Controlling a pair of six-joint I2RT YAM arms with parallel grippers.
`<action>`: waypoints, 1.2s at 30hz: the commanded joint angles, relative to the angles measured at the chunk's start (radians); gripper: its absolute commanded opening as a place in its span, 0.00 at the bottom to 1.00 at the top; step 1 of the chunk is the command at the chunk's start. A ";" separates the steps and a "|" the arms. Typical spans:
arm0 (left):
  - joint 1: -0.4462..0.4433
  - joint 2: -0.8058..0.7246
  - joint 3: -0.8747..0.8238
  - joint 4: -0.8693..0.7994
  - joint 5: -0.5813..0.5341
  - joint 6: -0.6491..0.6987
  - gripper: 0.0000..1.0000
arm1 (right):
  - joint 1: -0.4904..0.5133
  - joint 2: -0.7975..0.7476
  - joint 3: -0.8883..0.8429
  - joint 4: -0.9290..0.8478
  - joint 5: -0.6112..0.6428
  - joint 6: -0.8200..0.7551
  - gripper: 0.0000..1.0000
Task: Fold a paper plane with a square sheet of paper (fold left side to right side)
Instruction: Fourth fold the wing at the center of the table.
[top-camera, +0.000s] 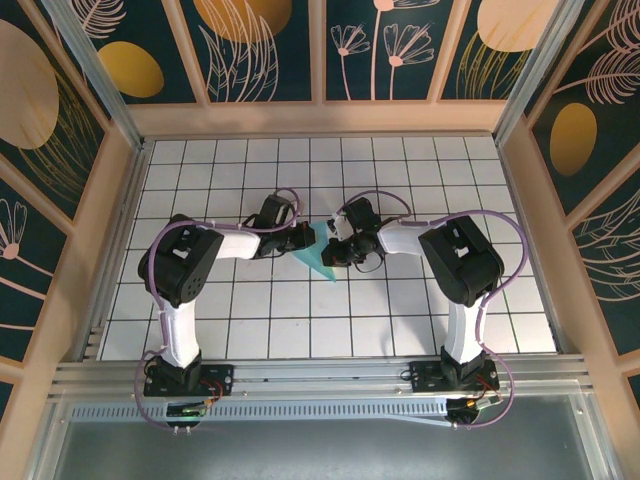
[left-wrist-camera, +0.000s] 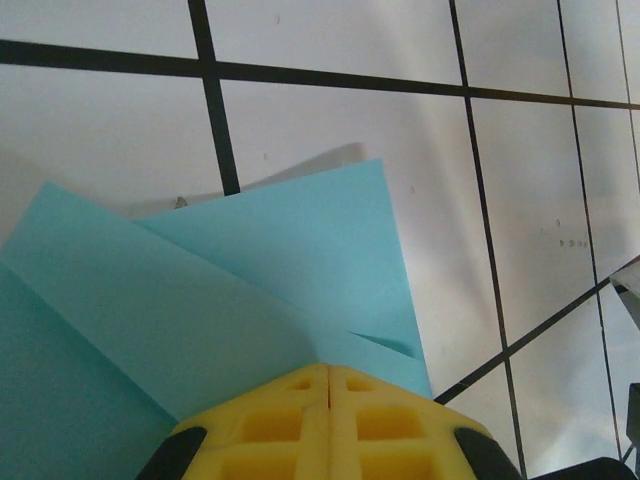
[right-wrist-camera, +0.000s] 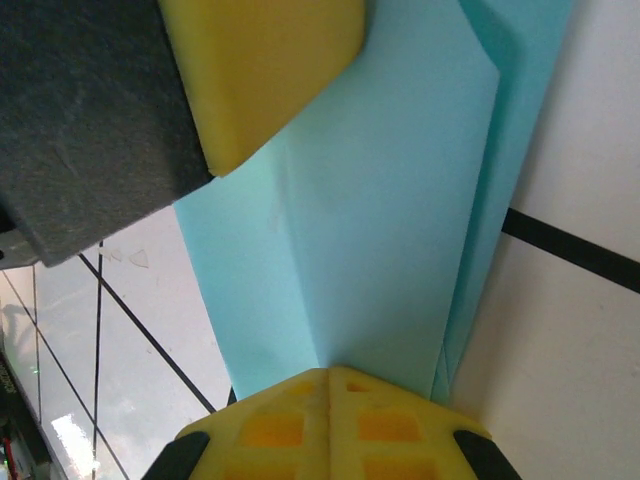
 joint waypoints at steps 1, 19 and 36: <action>0.006 0.020 -0.038 -0.004 -0.027 0.008 0.00 | -0.009 -0.017 0.015 -0.074 -0.018 0.031 0.00; 0.005 0.014 -0.053 -0.003 -0.035 0.008 0.00 | -0.010 0.019 0.051 0.061 -0.090 0.112 0.00; 0.007 0.024 -0.046 -0.016 -0.049 0.000 0.00 | 0.003 0.092 0.105 -0.035 0.002 0.059 0.00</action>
